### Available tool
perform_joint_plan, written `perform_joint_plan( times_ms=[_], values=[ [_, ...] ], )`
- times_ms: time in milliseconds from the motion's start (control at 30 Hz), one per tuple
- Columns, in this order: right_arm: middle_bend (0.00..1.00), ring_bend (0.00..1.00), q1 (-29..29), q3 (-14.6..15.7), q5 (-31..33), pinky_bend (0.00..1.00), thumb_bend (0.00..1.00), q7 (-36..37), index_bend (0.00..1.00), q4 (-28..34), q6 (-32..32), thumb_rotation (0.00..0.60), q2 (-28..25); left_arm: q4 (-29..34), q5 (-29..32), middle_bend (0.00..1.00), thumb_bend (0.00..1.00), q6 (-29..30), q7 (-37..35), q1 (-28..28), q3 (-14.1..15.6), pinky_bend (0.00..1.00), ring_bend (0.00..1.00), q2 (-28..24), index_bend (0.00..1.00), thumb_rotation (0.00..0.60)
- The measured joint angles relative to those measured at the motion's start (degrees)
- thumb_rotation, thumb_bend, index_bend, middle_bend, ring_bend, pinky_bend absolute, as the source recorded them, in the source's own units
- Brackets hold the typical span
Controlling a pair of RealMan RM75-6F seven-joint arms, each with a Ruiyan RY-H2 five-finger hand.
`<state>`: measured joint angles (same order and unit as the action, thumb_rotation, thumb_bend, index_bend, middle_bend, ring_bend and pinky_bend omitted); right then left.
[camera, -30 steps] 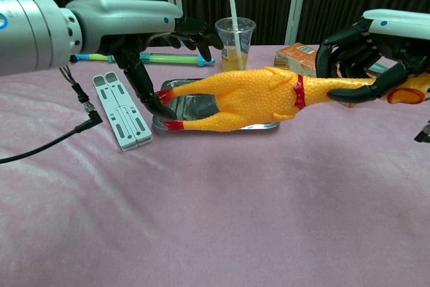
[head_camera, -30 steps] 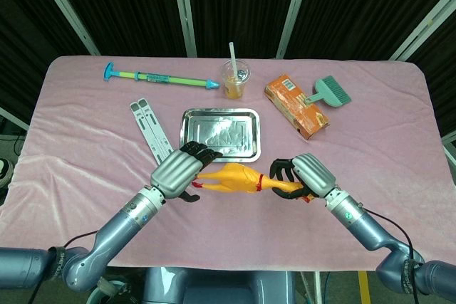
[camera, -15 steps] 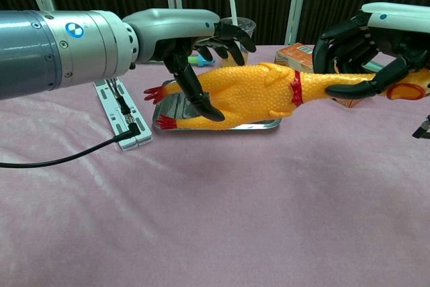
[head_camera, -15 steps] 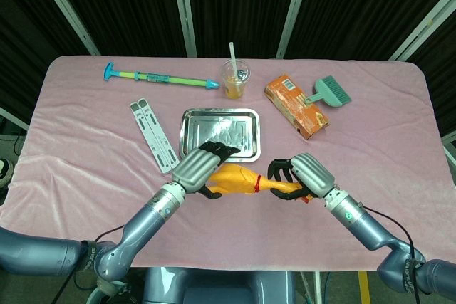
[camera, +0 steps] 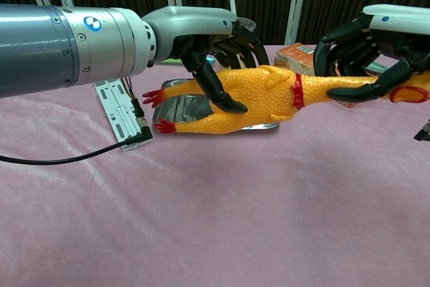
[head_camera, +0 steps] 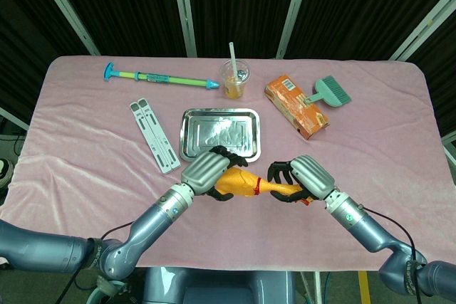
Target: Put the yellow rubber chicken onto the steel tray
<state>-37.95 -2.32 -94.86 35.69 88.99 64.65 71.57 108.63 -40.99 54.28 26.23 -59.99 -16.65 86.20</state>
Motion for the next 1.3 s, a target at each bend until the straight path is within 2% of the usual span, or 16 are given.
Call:
perform_joint_plan(
  times_ms=[233,400,467,533,600,667,733,800,967,1200,1300],
  values=[
    [0.73,0.72,0.13,0.19,-0.42,0.80,0.52,0.71,0.89,0.39,0.66,0.600,-0.11,-0.58,0.40,0.60,0.55,1.30,-0.24,-0.59,0.30,0.52,0.54,0.87,0.57,0.600],
    [0.73,0.73,0.27,0.30,-0.56,0.80,0.52,1.19,0.89,0.35,1.15,0.600,-0.14,-1.20,-0.81,0.79,0.63,1.98,-0.77,-0.68,0.65,0.67,0.71,1.48,0.76,0.600],
    [0.73,0.73,0.30,0.32,-0.55,0.80,0.52,1.31,0.90,0.25,1.23,0.600,-0.13,-1.50,-1.57,0.82,0.64,2.33,-1.18,-0.61,0.73,0.69,0.73,1.77,0.79,0.600],
    [0.73,0.73,0.32,0.33,-0.54,0.80,0.53,1.37,0.90,0.19,1.27,0.600,-0.12,-1.76,-2.05,0.78,0.58,2.66,-1.46,-0.53,0.79,0.69,0.70,2.03,0.73,0.600],
    [0.73,0.73,0.35,0.35,-0.47,0.80,0.53,1.53,0.90,0.02,1.30,0.600,-0.06,-1.95,-2.39,0.58,0.31,3.02,-1.58,-0.43,0.98,0.63,0.50,2.26,0.49,0.600],
    [0.73,0.73,0.38,0.36,-0.35,0.80,0.53,1.68,0.90,-0.30,1.30,0.600,0.01,-1.85,-2.34,0.40,0.11,2.73,-1.82,-0.28,1.30,0.49,0.33,2.03,0.27,0.600],
    [0.73,0.73,0.38,0.34,-0.21,0.80,0.53,1.90,0.90,-0.74,1.28,0.600,0.06,-1.47,-1.98,0.24,0.02,2.19,-2.06,-0.19,1.51,0.34,0.19,1.24,0.09,0.600],
    [0.73,0.73,0.37,0.35,-0.16,0.80,0.53,2.16,0.90,-1.05,1.27,0.600,0.10,-1.08,-1.14,0.17,0.00,1.32,-2.37,-0.22,1.57,0.28,0.13,0.27,0.02,0.600],
    [0.73,0.73,0.40,0.52,-0.28,0.80,0.54,2.44,0.90,-1.31,1.38,0.600,0.19,-1.15,-0.31,0.09,0.00,0.53,-3.69,-0.43,1.27,0.25,0.11,-0.54,0.00,0.600],
    [0.73,0.73,0.33,0.62,-0.45,0.80,0.54,2.70,0.90,-1.45,1.44,0.600,0.25,-1.78,-0.19,0.09,0.00,1.13,-3.71,-0.74,1.46,0.25,0.11,-0.08,0.00,0.600],
    [0.73,0.73,0.32,0.64,-0.53,0.80,0.54,2.75,0.90,-1.41,1.53,0.600,0.25,-1.92,0.19,0.12,0.03,1.12,-3.76,-0.87,1.46,0.26,0.12,0.06,0.04,0.600]
  ],
)
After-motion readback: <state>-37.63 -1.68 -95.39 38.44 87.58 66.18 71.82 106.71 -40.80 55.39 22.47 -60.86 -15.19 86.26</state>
